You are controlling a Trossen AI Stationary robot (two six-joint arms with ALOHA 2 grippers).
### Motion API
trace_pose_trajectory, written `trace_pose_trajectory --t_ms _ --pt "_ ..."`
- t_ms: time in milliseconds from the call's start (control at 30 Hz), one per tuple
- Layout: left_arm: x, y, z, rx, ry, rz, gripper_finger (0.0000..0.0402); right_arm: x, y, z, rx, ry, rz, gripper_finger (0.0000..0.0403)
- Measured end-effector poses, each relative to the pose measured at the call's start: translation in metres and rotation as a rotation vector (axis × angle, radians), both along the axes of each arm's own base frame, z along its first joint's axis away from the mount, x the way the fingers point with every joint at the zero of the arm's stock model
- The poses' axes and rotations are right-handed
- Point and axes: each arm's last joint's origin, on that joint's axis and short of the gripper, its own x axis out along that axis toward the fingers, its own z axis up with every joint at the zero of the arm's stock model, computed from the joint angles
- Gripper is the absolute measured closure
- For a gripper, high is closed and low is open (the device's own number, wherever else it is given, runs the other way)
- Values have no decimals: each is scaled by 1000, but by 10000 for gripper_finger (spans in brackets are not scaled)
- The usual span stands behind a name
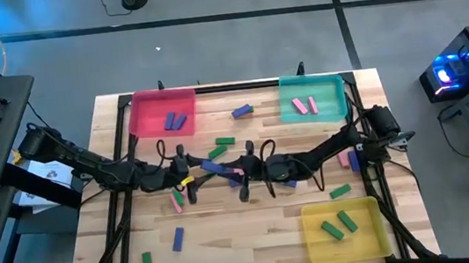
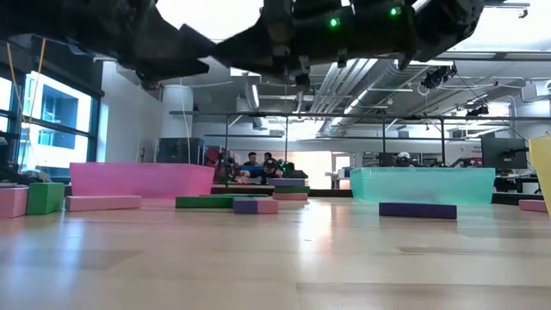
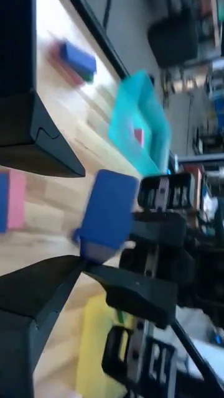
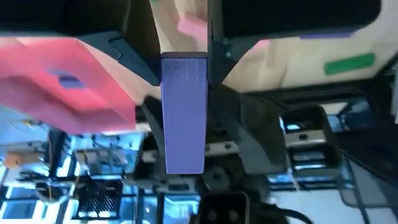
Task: Sort blocks
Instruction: Put the blue block into the red bin
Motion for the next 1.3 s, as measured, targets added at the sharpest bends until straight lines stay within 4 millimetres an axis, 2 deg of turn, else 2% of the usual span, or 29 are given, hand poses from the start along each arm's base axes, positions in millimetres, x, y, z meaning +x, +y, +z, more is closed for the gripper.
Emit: trace_pose_trajectory --t_ms 267,467,967,1167,1300 --pt "2 -4 14 20 -128 -127 200 0 3 2 -13 -16 53 337" --pt "3 -5 16 1 -146 -170 205 0 3 3 -15 -23 64 337" --pt "2 -5 8 0 -69 -176 313 0 4 3 -12 -24 74 332" --pt "2 -5 8 1 -68 -169 318 0 3 2 6 -17 65 294" --pt "2 -5 8 3 -67 -167 318 0 3 2 9 -11 62 290"
